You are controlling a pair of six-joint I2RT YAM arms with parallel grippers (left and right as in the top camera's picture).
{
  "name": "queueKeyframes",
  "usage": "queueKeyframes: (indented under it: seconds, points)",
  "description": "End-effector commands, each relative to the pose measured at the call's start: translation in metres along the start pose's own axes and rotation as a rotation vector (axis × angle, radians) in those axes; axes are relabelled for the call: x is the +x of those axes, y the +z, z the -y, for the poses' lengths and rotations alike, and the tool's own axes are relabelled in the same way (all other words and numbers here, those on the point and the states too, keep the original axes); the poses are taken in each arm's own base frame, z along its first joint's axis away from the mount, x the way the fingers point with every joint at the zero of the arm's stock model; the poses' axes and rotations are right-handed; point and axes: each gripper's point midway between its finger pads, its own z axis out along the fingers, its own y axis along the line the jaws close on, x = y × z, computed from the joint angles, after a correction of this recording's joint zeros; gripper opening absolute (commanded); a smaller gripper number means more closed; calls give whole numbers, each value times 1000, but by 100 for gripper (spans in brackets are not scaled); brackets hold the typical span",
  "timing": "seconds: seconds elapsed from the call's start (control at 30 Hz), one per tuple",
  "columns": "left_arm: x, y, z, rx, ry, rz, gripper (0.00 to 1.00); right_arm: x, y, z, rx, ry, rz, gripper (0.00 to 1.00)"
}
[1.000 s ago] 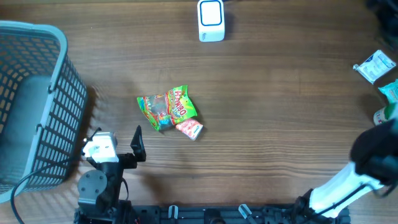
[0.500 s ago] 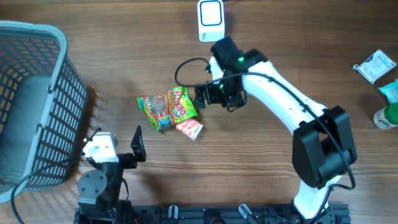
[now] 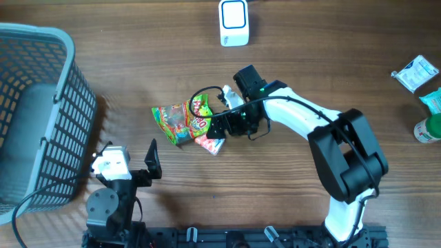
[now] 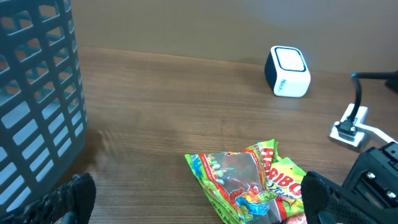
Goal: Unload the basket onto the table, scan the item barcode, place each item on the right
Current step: 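Reach the right gripper down to the small red-white box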
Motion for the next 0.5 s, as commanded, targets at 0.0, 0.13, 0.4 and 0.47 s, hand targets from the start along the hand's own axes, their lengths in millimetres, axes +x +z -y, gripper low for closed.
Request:
queueKeyframes:
  seconds: [0.0, 0.13, 0.4, 0.47]
  points:
    - [1, 0, -2, -10, -5, 4, 100, 17, 30, 12, -20, 81, -87, 85]
    - [1, 0, -2, -10, -5, 4, 100, 33, 57, 37, 94, 184, -146, 47]
    - [1, 0, -2, -10, -5, 4, 100, 26, 40, 39, 179, 282, -109, 4]
    - [1, 0, -2, -10, -5, 4, 100, 18, 10, 20, 132, 280, -69, 4]
